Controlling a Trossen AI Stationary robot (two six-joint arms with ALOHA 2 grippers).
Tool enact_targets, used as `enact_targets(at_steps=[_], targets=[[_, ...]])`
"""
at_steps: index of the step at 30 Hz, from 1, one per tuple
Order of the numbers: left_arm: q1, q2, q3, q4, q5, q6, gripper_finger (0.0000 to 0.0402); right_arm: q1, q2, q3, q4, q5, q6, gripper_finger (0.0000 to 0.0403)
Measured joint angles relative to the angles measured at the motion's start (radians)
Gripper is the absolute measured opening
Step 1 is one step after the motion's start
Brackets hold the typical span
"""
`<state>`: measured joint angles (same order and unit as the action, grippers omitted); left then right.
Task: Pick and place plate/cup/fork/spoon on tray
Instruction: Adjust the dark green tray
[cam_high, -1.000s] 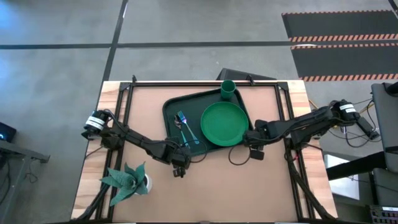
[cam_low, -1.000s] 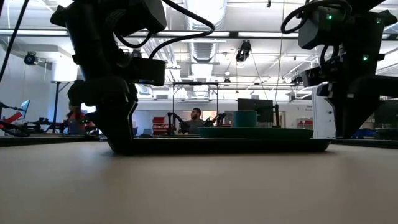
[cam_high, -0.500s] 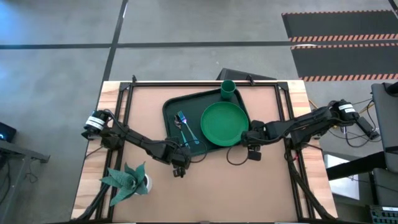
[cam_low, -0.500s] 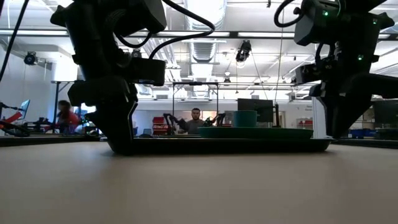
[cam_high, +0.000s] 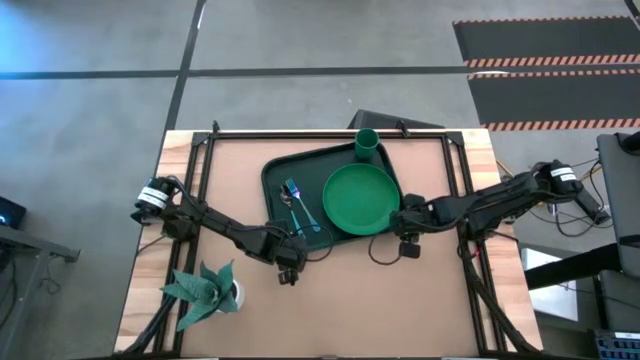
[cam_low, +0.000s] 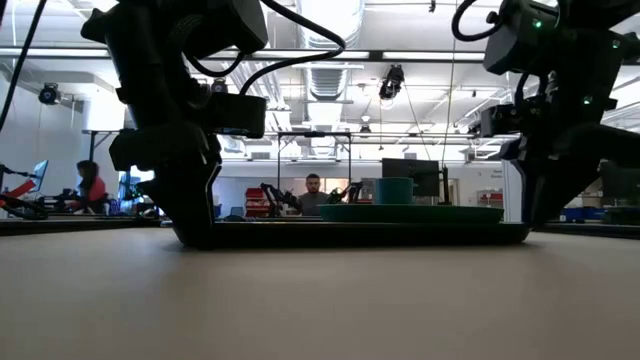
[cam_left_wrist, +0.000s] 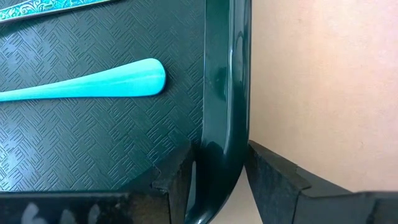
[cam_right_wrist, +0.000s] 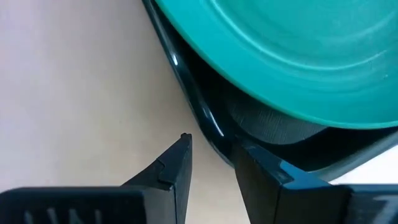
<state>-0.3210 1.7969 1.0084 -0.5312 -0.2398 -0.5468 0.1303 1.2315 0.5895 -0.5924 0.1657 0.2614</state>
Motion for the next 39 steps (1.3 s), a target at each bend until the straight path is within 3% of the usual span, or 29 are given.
enact_targets(at_steps=[8,18,39], targets=[[0.0,0.0,0.0,0.0,0.0,-0.002,0.0132,-0.04,0.008,-0.071,0.208,-0.024,-0.064,0.0105],[0.0,0.0,0.004,-0.002,0.001,-0.002,0.0132,-0.039,0.007,-0.071,0.229,-0.106,0.026,0.0105],[-0.014,-0.001,0.027,-0.003,0.089,-0.076,0.0132,0.226,0.039,-0.044,0.289,-0.117,0.332,0.0102]])
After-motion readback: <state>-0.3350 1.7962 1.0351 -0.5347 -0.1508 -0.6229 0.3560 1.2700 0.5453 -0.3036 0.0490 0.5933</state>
